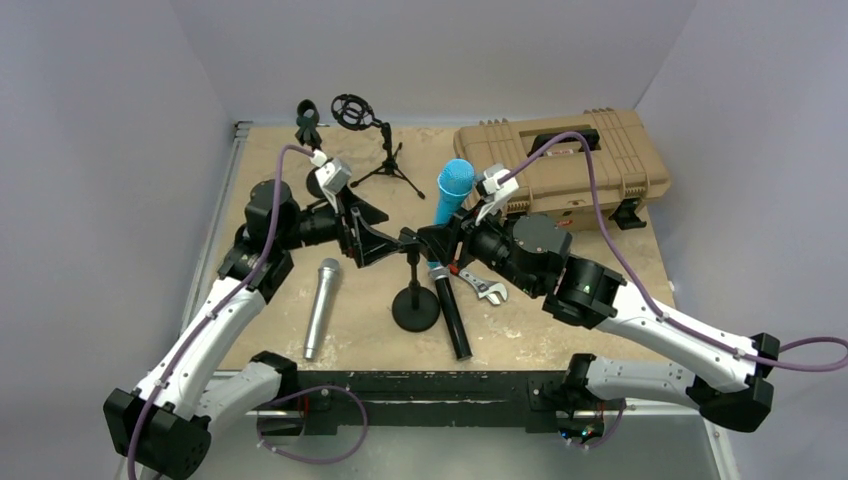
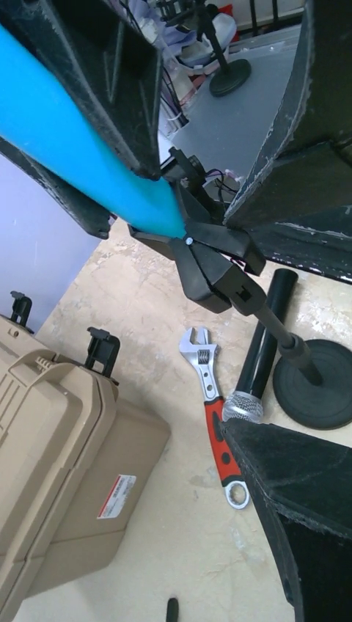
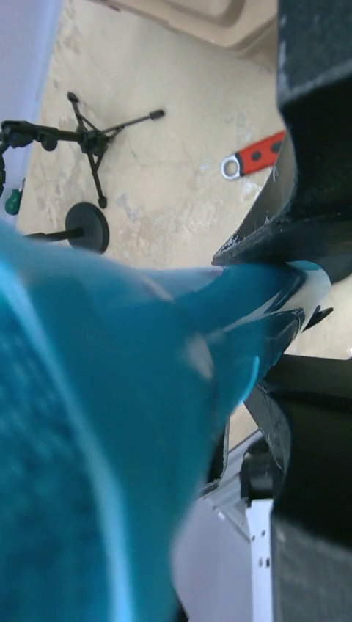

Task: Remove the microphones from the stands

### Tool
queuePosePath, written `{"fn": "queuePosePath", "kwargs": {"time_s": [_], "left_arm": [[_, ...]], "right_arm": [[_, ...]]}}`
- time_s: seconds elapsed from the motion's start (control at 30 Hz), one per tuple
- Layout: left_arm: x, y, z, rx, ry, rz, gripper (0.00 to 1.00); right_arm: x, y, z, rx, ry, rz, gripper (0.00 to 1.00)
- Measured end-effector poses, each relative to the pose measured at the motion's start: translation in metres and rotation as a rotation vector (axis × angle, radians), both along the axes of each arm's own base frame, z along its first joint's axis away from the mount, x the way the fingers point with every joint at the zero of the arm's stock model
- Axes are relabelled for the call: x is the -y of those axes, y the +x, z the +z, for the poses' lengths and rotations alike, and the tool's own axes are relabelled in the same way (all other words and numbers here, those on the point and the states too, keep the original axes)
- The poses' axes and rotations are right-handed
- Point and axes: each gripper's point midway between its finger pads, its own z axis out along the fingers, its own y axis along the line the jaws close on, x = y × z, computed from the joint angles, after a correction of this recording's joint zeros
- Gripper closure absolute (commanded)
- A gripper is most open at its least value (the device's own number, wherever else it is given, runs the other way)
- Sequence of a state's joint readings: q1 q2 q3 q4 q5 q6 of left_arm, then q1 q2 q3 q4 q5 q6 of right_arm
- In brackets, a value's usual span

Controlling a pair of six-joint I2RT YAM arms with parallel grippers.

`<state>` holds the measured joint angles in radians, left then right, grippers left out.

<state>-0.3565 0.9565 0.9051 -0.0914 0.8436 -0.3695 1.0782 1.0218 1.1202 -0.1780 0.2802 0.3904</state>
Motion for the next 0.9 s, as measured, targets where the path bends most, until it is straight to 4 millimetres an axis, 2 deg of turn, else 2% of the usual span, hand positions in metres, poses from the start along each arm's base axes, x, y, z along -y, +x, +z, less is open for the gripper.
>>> {"fn": "queuePosePath", "kwargs": {"time_s": [0.1,0.23,0.4,0.6,0.7,0.9], "left_arm": [[0.004,-0.002,-0.007,0.027,-0.004,-0.035,0.00],[0.011,-0.008,-0.005,0.113,0.003,-0.086,0.00],[0.020,-0.008,-0.002,0.184,0.025,-0.152,0.03],[0.036,-0.008,-0.002,0.158,0.014,-0.304,0.18],[0.039,-0.013,-0.008,0.132,0.011,-0.358,0.19],[0.043,-0.026,-0.008,0.133,-0.001,-0.425,0.21]], "right_arm": [[0.005,0.001,-0.003,0.044,-0.032,0.001,0.75],[0.009,-0.001,-0.002,0.084,-0.048,0.020,0.81],[0.005,-0.005,-0.002,0.114,-0.054,0.056,0.83],[0.005,-0.007,-0.002,0.144,-0.055,0.073,0.83],[0.006,-0.008,-0.002,0.149,-0.054,0.075,0.84],[0.006,-0.010,-0.002,0.151,-0.051,0.087,0.84]]}}
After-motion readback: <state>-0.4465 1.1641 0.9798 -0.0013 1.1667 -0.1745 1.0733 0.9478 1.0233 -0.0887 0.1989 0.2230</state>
